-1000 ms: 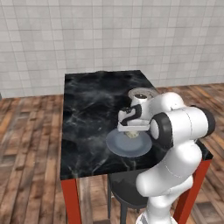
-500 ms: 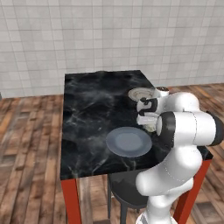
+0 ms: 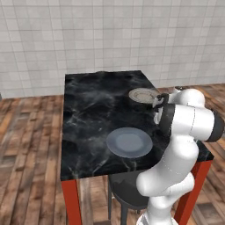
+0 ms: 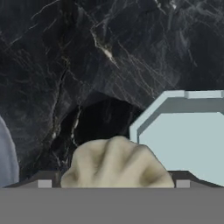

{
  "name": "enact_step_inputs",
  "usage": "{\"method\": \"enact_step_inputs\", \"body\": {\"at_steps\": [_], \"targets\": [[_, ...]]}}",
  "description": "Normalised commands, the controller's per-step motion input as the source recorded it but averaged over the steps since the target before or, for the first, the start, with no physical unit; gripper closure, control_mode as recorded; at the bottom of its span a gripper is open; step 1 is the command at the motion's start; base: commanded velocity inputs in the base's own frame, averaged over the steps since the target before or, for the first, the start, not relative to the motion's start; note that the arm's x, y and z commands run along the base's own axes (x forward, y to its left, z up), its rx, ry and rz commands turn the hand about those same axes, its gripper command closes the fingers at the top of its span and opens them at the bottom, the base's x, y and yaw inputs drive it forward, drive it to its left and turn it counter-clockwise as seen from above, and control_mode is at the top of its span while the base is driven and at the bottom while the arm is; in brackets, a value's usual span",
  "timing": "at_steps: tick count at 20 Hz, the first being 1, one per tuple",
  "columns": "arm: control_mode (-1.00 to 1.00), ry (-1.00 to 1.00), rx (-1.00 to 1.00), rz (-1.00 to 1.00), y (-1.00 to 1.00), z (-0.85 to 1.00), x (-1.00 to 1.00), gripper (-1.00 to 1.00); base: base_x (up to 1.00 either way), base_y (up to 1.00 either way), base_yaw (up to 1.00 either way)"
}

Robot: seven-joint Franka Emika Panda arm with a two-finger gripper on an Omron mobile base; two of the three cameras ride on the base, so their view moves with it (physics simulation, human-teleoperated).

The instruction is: Place two dumplings into each of the tupperware containers and then place the containers in the fridge.

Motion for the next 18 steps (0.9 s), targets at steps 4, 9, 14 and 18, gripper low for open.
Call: {"method": "enact_step_inputs", "body": {"at_steps": [4, 9, 14, 18], "targets": [[-1.00, 0.02, 0.00, 0.00, -0.73, 0.00, 0.04, 1.00, 0.00, 0.00, 0.00], [-1.00, 0.01, 0.00, 0.00, -0.48, -0.09, 0.00, 1.00, 0.00, 0.00, 0.00], [-1.00, 0.00, 0.00, 0.00, 0.00, -0.29, 0.00, -1.00, 0.00, 0.00, 0.00], [-1.00, 0.00, 0.00, 0.00, 0.00, -0.12, 0.00, -1.00, 0.00, 0.00, 0.00]]}}
